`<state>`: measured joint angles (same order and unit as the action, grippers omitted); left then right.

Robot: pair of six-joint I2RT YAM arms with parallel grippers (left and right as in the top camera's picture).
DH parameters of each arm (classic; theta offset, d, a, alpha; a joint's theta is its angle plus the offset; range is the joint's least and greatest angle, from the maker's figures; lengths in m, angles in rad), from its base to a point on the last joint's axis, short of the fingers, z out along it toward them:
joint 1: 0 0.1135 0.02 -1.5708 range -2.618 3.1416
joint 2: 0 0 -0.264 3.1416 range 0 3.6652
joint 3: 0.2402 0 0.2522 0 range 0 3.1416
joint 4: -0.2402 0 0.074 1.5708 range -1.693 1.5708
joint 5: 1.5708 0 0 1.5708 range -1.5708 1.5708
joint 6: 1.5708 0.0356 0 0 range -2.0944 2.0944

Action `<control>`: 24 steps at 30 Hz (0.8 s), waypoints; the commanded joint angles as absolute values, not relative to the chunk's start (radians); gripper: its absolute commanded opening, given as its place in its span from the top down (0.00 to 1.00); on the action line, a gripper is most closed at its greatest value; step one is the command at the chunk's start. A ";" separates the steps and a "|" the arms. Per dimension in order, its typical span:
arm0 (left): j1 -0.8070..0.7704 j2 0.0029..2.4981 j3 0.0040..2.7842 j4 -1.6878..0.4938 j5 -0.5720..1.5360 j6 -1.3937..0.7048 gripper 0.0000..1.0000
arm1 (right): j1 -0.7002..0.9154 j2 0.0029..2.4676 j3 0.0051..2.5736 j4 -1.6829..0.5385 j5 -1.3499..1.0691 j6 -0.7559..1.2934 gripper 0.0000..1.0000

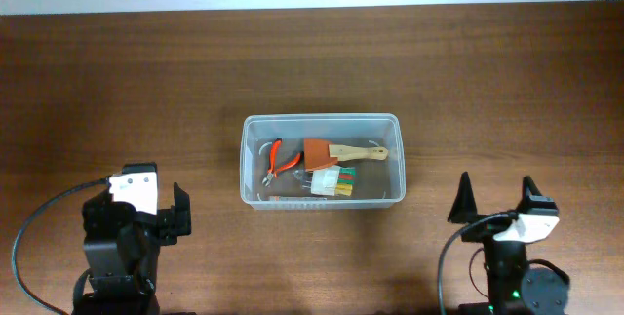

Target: Pack container

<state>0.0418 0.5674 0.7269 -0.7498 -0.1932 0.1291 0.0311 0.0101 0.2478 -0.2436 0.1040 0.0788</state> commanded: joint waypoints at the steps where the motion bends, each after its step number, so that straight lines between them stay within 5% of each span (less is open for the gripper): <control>1: 0.043 0.566 0.721 -0.745 -0.206 0.117 0.01 | 0.027 0.004 0.152 -0.188 0.100 0.088 0.02; 24: 0.043 0.566 0.721 -0.745 -0.206 0.117 0.01 | -0.047 0.004 0.036 -0.145 0.085 0.084 0.01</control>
<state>0.0418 0.5674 0.7261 -0.7502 -0.1959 0.1291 -0.0399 0.0128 0.0483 -0.1452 0.1024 0.0792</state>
